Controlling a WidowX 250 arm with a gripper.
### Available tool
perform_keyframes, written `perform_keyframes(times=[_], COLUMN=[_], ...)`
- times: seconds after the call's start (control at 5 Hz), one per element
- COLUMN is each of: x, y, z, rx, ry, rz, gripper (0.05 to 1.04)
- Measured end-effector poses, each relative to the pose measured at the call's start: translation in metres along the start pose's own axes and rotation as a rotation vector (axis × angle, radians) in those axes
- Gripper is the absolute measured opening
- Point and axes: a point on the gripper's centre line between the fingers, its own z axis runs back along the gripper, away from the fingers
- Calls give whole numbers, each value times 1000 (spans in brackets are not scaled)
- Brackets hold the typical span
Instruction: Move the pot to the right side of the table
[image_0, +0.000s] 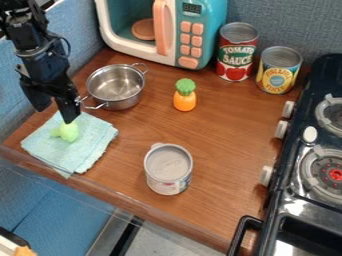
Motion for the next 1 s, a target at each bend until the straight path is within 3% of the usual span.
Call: perform_keyframes(times=[0.2,0.4,0.8,1.0], x=[-3,29,87,101], y=[-4,-19,-40,-50], z=[-11,-10,-18,-31], rx=[-31,-60,-52,-51], ry=[30,-3,-50,-30], rz=[10,-28,-85,-91], gripper=[1000,1000,1000,1000])
